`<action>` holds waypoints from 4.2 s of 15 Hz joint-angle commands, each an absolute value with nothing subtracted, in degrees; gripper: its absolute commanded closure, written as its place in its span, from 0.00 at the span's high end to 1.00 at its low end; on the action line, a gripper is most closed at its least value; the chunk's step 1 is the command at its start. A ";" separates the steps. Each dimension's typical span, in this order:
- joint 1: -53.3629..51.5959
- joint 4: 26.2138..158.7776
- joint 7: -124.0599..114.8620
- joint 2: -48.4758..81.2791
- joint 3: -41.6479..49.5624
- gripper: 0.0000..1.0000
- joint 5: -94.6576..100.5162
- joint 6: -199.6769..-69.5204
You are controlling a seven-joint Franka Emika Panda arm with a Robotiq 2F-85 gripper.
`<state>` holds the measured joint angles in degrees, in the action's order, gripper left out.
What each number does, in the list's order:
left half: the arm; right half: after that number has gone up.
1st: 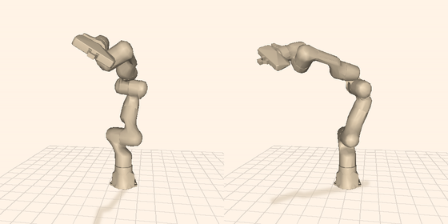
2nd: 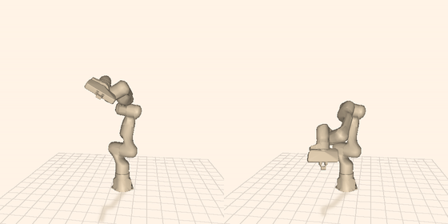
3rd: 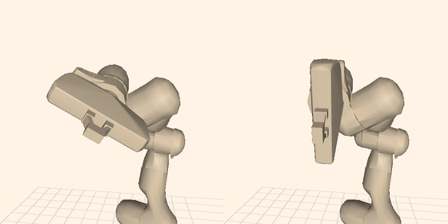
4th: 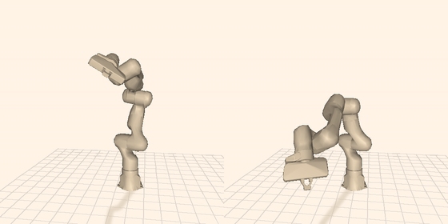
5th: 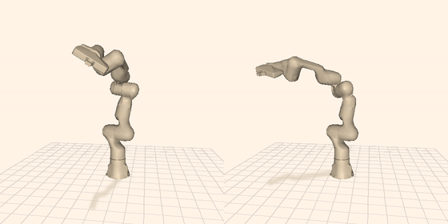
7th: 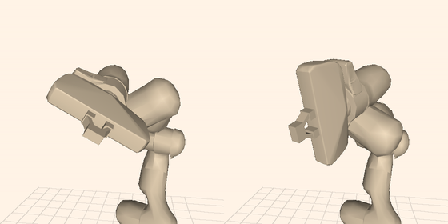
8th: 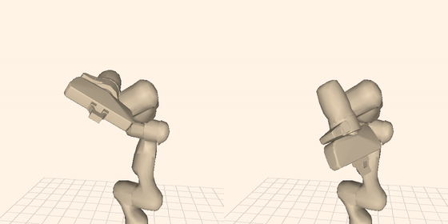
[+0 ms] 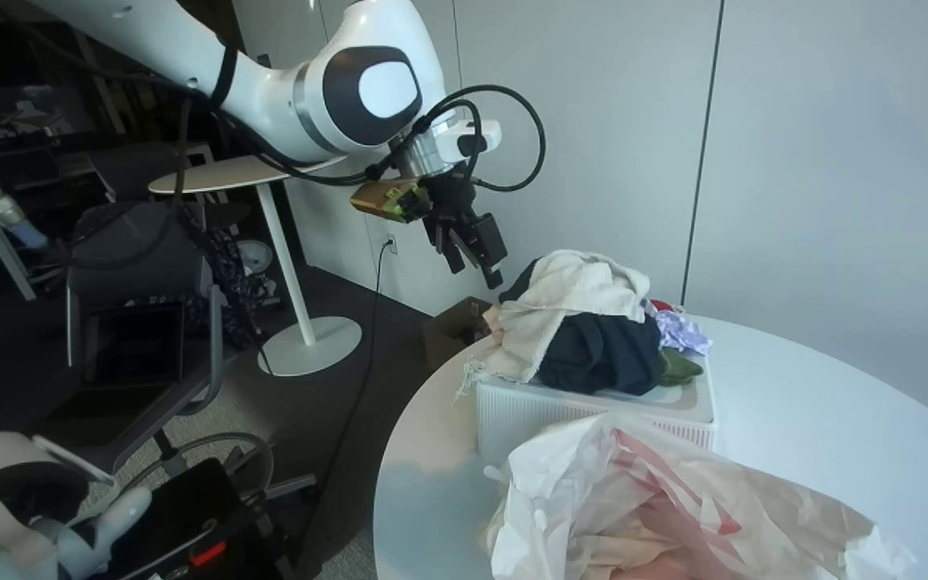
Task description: Put some of the items on the white basket inside the plastic bag
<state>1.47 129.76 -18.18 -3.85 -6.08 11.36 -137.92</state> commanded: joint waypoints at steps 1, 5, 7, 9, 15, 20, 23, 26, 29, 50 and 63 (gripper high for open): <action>0.28 121.85 -20.52 6.28 -4.42 1.00 7.11 -149.15; -2.14 117.76 -29.01 13.87 -1.29 1.00 8.72 -159.74; -2.48 116.28 -33.05 16.68 -0.47 1.00 11.03 -161.13; -4.05 115.33 -36.63 18.44 1.24 1.00 12.87 -160.36; -12.02 112.45 -42.32 22.77 10.13 1.00 18.46 -158.46; -13.22 111.24 -41.18 25.50 10.98 0.89 16.47 -157.60; -13.32 111.57 -40.87 25.30 11.01 0.58 15.76 -157.84; -13.30 112.18 -40.98 24.64 11.25 0.36 15.73 -157.80; -12.56 113.54 -40.42 23.31 10.65 0.12 14.27 -157.29; 0.09 141.65 -83.70 -28.96 2.66 0.08 43.61 -135.50; 19.88 146.72 -99.42 -36.09 -2.35 0.07 58.31 -133.96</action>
<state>18.66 148.60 -94.96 -40.65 -1.61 53.21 -132.87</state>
